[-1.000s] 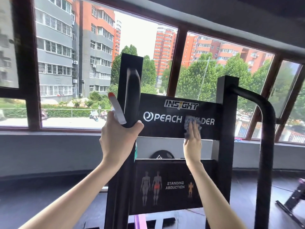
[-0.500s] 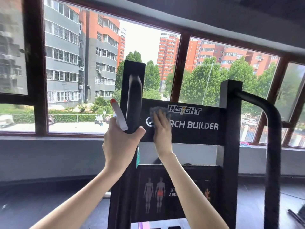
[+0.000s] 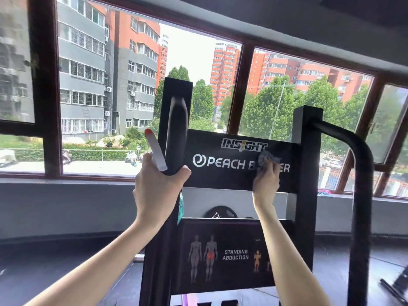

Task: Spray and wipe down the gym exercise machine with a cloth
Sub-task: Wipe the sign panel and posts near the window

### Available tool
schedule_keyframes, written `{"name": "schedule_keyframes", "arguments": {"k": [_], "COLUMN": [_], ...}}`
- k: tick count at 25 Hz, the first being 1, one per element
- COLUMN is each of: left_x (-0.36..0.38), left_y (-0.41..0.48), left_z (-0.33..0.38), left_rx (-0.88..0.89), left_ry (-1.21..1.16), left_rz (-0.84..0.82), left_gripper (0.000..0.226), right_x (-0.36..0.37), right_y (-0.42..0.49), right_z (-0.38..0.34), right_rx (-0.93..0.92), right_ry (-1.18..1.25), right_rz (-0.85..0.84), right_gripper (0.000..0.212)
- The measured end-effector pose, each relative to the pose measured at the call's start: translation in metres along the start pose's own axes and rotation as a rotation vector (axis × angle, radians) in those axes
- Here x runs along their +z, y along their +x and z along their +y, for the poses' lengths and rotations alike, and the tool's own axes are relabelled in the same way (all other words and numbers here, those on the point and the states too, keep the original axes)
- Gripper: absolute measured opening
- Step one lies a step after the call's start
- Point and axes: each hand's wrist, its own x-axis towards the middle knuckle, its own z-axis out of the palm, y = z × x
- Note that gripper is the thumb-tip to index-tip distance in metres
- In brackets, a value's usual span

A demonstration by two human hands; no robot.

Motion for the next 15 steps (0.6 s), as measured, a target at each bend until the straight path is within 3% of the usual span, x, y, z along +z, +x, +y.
{"name": "schedule_keyframes", "arguments": {"k": [5, 8, 11, 15], "left_x": [-0.001, -0.001, -0.002, -0.003], "left_y": [0.000, 0.001, 0.001, 0.005], "left_z": [0.000, -0.001, -0.001, -0.001], "left_rx": [0.019, 0.015, 0.012, 0.002], "left_ry": [0.024, 0.026, 0.008, 0.026], "left_rz": [0.008, -0.003, -0.023, -0.044], "left_gripper": [0.029, 0.028, 0.031, 0.025], "right_x": [0.048, 0.053, 0.053, 0.046], "right_y": [-0.062, -0.051, -0.022, 0.001], "right_z": [-0.109, -0.135, -0.134, -0.114], "right_rx": [-0.599, -0.648, -0.604, -0.693], "right_ry": [0.142, 0.112, 0.045, 0.019], "right_rz": [-0.142, -0.146, -0.175, -0.172], "right_gripper": [0.059, 0.060, 0.078, 0.063]}}
